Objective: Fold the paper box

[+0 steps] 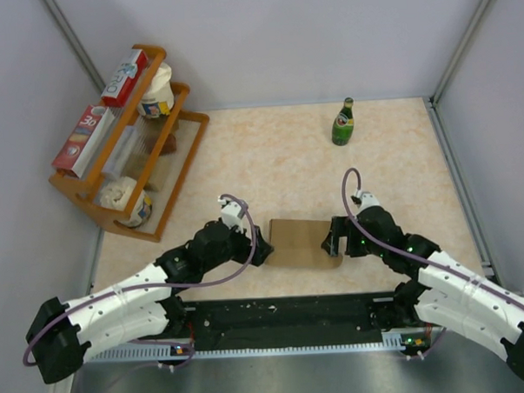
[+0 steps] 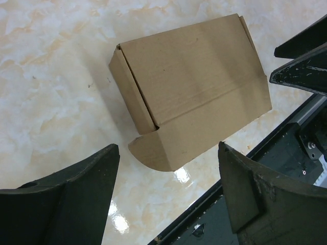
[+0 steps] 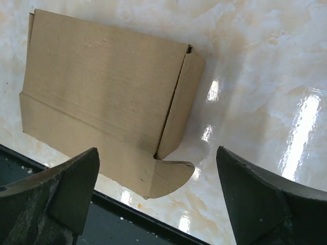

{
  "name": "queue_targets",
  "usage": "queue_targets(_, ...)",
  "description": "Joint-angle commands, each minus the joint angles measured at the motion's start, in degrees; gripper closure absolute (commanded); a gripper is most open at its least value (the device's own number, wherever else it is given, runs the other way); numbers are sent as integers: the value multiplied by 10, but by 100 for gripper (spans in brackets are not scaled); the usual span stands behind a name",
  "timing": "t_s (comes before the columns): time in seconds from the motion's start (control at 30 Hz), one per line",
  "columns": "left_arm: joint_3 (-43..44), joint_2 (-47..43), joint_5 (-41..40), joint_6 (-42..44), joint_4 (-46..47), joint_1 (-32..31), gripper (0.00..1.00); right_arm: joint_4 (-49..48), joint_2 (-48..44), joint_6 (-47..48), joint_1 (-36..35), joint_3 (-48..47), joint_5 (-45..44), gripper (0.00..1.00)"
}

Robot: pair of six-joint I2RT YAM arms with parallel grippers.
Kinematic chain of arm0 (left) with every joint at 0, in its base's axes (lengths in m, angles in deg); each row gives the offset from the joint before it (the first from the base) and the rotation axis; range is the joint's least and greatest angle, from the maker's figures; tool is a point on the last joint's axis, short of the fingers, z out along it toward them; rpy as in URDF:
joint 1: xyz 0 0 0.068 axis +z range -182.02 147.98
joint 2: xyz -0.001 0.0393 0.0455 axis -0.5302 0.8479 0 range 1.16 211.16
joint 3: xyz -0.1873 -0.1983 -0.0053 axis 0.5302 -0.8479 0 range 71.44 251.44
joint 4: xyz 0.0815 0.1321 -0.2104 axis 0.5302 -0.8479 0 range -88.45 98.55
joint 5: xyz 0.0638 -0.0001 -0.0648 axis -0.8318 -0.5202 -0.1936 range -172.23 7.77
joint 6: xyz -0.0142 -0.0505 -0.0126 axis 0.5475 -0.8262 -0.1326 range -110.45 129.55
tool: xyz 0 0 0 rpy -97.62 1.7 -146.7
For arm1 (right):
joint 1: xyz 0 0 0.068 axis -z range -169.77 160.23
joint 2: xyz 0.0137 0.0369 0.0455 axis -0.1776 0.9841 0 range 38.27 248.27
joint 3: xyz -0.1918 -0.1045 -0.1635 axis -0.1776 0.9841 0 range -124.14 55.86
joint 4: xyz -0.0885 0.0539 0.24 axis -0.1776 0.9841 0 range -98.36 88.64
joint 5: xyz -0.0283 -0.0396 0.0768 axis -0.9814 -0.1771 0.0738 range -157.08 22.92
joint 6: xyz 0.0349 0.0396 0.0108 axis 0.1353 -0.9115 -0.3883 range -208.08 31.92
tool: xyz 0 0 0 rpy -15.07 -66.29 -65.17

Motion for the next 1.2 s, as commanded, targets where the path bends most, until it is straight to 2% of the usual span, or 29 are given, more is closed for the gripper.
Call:
queue_targets(0.0,0,7,10,-26,35,-8,18,-29,-18,-45,-8,10,11,7)
queue_targets(0.53,30,88,6,-38,34,-47,20,-37,1,-62,-11,18,78,27)
queue_targets(0.77,36,108,8,-28,29,-48,20,-15,42,-47,-20,0,83,27)
queue_targets(1.17,74,177,-2,4,33,-48,20,-6,44,-34,-20,-9,88,28)
